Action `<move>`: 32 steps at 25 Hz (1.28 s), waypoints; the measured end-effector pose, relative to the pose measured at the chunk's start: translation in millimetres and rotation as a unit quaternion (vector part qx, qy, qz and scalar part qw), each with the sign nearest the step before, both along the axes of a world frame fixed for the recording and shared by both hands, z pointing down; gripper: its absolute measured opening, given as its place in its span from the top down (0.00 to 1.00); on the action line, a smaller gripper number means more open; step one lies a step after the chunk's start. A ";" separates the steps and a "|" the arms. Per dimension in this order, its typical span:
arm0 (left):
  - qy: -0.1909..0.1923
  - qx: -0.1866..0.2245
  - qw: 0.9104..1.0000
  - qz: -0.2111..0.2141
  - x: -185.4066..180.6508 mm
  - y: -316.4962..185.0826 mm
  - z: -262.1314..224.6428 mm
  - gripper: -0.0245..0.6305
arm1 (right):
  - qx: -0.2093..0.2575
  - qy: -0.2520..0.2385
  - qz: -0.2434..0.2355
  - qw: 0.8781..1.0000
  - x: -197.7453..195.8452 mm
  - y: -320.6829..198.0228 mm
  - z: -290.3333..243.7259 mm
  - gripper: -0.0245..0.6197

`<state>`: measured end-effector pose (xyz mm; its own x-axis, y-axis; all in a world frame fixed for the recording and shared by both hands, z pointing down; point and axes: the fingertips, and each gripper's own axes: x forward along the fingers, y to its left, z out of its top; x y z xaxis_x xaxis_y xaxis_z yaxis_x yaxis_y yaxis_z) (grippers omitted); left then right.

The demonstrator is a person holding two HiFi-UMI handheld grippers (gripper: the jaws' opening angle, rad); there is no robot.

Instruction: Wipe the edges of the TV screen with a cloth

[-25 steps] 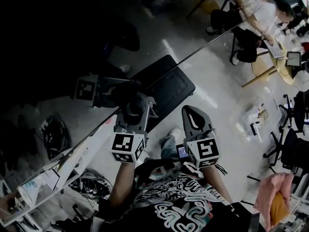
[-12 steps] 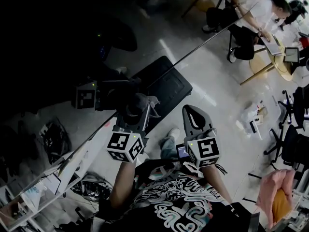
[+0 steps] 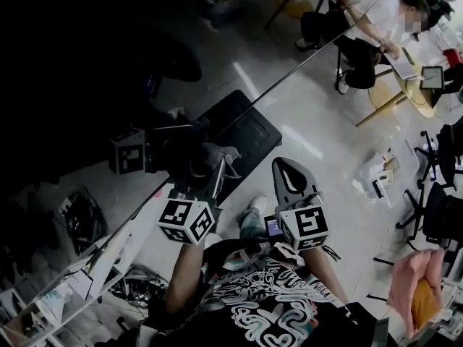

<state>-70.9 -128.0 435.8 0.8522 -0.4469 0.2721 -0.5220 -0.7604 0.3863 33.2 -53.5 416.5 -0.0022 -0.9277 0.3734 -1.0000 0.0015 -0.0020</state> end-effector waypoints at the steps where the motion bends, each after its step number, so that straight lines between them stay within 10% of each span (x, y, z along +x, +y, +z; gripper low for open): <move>1: 0.000 0.000 1.000 0.001 3.0 -0.8 -0.1 0.78 | 0.000 0.000 0.002 1.000 3.3 -0.9 -0.1 0.92; 32: -0.001 -0.055 0.998 -0.012 62.1 -17.1 6.4 0.78 | 0.021 -0.003 0.072 0.997 119.3 4.2 -9.6 0.92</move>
